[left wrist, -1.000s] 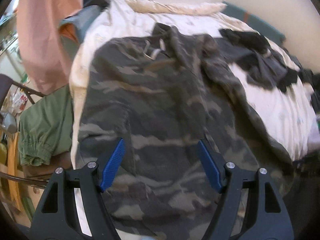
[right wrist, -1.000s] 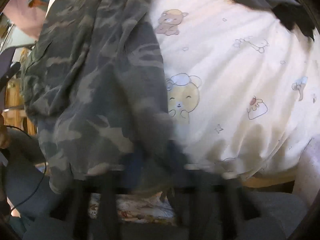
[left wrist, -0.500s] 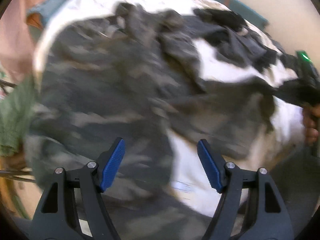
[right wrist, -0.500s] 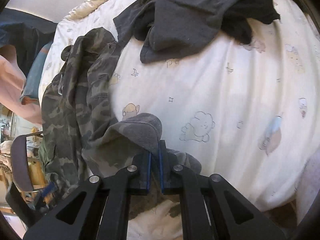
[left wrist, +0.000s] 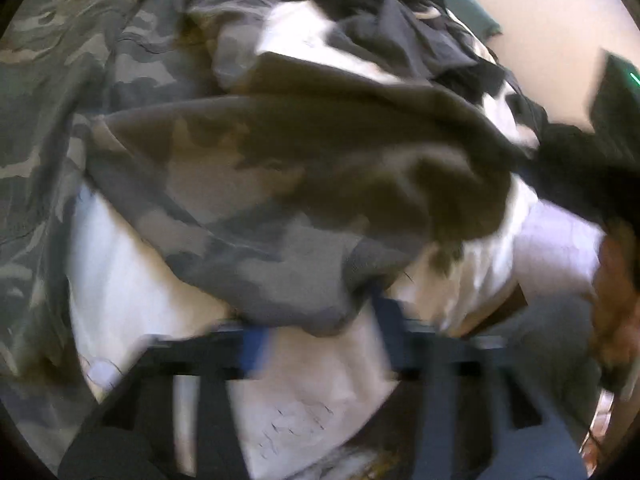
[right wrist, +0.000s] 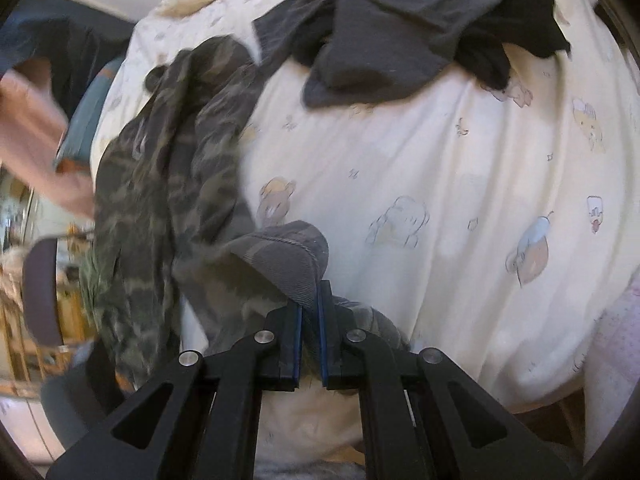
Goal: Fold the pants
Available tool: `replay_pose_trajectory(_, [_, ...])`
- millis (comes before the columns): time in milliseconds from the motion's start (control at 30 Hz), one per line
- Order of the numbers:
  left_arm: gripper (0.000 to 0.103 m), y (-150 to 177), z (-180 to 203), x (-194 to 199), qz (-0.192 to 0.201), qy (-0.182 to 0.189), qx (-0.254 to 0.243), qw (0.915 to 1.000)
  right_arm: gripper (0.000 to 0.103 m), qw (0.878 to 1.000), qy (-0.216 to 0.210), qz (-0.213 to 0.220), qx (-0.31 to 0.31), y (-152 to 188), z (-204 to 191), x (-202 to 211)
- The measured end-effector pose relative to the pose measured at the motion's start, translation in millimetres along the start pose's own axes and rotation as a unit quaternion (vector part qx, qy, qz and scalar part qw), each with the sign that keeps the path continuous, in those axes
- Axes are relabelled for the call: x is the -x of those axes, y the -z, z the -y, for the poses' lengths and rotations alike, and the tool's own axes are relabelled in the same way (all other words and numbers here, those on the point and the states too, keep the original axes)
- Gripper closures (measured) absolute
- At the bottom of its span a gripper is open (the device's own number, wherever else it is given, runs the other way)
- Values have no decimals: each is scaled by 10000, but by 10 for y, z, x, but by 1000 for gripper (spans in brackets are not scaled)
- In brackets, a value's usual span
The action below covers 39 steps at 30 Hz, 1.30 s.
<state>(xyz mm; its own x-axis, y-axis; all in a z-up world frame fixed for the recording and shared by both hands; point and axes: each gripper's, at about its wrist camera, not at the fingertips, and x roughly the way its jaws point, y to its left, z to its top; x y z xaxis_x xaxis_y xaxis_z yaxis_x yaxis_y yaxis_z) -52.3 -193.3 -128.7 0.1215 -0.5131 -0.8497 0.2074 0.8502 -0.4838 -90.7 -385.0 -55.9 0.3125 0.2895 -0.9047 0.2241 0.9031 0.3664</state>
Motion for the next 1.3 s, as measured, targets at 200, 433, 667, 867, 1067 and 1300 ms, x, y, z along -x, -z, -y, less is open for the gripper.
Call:
replay_pose_trajectory(200, [98, 89, -63, 535, -43, 190, -433, 9989, 97, 9990, 5, -21, 453, 262, -228, 253])
replay_pose_trajectory(433, [98, 771, 45, 1020, -1309, 298, -1495, 9796, 100, 9860, 324, -920, 1356, 1006, -504, 574])
replay_pose_trajectory(667, [65, 1056, -30, 848, -1999, -309, -1751, 9635, 91, 9585, 1237, -1961, 1659, 1547, -400, 44])
replay_pose_trajectory(867, [27, 689, -86, 1348, -912, -613, -1389, 9842, 49, 9653, 1282, -1579, 1639, 1255, -484, 180])
replay_pose_trajectory(1067, [25, 66, -426, 1792, 619, -1991, -830, 9745, 49, 9830, 729, -629, 1566, 763, -743, 338])
replay_pose_trajectory(1300, [25, -257, -789, 2145, 1290, -2475, -449, 9592, 49, 9857, 0, 392, 1637, 219, -1306, 528])
